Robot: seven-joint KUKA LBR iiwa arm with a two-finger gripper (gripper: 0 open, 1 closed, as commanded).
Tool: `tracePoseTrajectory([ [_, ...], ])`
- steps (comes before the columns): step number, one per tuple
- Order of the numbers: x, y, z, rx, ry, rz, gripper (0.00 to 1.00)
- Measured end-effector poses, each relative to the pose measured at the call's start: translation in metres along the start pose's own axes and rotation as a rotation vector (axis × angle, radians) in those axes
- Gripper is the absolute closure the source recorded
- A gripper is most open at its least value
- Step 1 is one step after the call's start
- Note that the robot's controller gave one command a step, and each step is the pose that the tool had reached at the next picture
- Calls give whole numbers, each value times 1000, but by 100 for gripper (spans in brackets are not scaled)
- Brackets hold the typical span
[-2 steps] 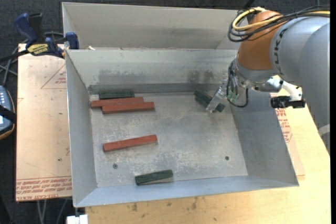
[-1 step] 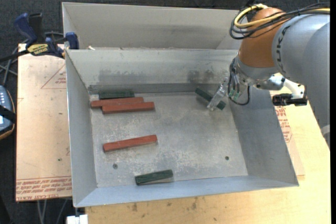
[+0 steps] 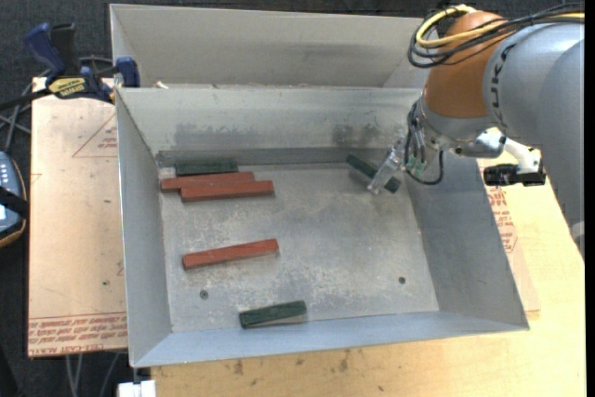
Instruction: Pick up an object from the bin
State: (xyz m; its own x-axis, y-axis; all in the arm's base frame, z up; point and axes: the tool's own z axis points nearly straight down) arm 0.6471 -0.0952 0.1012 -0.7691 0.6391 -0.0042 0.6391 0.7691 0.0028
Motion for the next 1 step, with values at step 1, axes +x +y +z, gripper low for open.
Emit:
tracePoseTrajectory([
  [1, 1, 0, -3, 2, 2, 0, 100],
])
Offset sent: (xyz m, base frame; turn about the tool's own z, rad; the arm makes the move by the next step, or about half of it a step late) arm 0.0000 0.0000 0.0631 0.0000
